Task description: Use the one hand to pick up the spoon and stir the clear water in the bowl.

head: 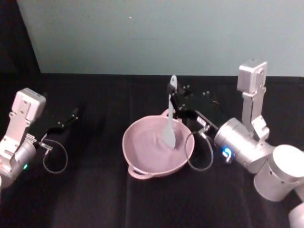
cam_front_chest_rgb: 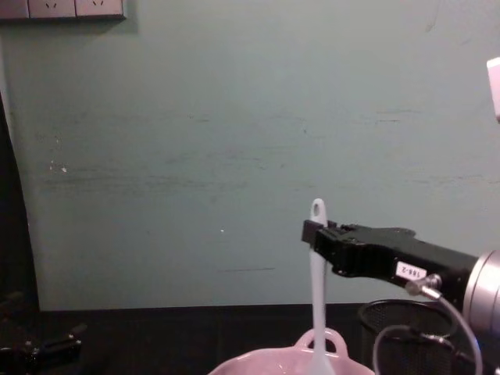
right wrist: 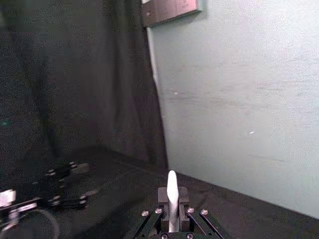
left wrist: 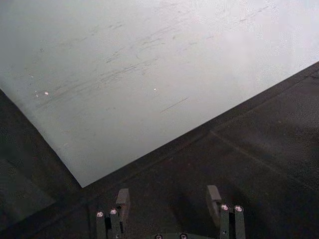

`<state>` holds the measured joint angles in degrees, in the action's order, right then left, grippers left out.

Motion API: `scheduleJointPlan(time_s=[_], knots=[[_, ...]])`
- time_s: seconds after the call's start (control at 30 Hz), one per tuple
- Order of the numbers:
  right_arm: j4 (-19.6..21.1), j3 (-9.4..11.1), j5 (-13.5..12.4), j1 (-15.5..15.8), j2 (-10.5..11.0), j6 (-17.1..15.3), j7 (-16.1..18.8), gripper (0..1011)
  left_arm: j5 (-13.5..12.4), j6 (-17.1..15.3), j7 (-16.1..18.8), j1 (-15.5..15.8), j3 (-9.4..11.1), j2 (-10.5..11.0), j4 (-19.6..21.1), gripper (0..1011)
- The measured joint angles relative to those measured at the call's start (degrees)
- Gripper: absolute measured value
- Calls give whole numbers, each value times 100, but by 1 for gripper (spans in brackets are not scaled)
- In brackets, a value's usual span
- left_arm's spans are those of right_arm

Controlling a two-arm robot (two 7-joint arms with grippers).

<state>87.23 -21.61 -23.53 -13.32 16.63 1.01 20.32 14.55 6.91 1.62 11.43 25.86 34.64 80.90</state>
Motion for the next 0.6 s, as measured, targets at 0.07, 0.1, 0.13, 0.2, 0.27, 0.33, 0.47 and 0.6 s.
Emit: scheduleJointPlan(time_s=[0.07,0.1,0.13,0.2,0.27,0.33,0.47,0.6], knots=[[95,-33,0,75,-2,-20,9,113,0,0,0,0,0,0,0,1011],[184,-70,-2,141,-16,-24,28,113,0,0,0,0,0,0,0,1011],[208,-88,-3,166,-27,-24,36,112,0,0,0,0,0,0,0,1011],[280,-158,-6,216,-77,-22,63,113,0,0,0,0,0,0,0,1011],[292,-227,-11,216,-141,-9,92,113,0,0,0,0,0,0,0,1011],[258,-261,-14,190,-189,10,103,112,0,0,0,0,0,0,0,1011],[55,-330,-24,51,-326,66,135,113,0,0,0,0,0,0,0,1011],[-278,-347,-81,-153,-484,142,188,113,0,0,0,0,0,0,0,1011]])
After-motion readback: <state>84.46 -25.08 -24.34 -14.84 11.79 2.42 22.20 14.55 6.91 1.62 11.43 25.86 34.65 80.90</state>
